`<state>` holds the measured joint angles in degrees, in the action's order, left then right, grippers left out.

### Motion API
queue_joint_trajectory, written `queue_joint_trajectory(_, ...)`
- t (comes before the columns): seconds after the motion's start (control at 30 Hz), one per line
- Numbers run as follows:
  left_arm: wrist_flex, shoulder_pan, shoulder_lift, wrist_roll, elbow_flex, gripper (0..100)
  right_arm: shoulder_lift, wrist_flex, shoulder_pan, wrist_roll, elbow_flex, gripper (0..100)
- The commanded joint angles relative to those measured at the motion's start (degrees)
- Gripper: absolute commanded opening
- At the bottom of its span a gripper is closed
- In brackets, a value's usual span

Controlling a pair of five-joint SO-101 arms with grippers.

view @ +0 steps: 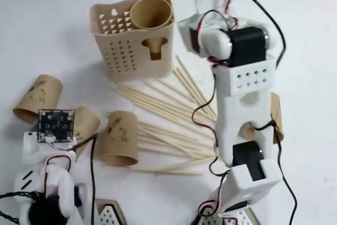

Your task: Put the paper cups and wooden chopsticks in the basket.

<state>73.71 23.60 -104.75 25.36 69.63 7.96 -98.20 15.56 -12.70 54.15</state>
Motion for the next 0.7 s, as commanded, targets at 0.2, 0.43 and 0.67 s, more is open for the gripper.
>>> queue_joint_trajectory(0.2, 5.8, 0.4, 0.6, 5.3, -4.9, 20, -7.0, -0.3, -7.6, -0.7, -13.9, 22.6)
queue_joint_trajectory(0.43, 8.3, 1.7, 7.0, 4.0, -9.1, 21, -16.7, 0.2, -7.3, -0.8, -28.4, 22.9)
queue_joint_trajectory(0.67, 11.6, 5.4, 33.3, 1.6, -24.2, 21, -19.6, 2.5, -7.3, -0.8, -38.4, 22.9)
